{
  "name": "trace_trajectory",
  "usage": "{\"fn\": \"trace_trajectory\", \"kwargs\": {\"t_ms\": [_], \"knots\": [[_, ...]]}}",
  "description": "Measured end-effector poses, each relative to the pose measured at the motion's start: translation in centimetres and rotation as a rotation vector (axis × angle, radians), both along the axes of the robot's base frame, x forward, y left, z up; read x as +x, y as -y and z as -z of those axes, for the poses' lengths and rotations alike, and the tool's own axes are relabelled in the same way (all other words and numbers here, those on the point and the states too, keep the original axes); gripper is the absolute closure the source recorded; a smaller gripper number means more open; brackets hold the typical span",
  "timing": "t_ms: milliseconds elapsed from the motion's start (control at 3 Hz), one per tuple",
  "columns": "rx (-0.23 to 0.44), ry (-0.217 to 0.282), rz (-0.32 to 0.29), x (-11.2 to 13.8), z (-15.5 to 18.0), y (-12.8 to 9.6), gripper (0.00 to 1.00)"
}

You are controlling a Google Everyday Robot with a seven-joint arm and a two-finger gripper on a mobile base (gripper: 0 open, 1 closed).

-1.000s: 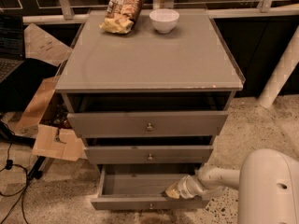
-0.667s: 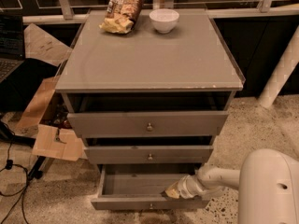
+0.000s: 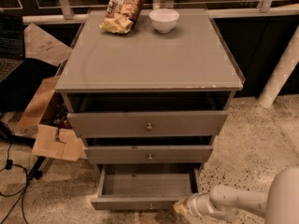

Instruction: Close bottom drawer

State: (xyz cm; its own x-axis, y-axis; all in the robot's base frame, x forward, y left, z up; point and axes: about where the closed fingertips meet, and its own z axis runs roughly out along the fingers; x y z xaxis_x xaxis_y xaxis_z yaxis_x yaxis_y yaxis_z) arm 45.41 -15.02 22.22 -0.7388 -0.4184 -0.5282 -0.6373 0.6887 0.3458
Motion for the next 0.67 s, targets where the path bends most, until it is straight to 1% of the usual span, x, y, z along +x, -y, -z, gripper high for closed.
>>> {"fn": "trace_trajectory", "kwargs": {"t_ms": [333,667], "knots": [[0.016,-0.041,0.049,-1.4,1.5,0.8,1.0],[0.027,-0.063,0.039,-0.9,3.1,0.6,1.0]]}}
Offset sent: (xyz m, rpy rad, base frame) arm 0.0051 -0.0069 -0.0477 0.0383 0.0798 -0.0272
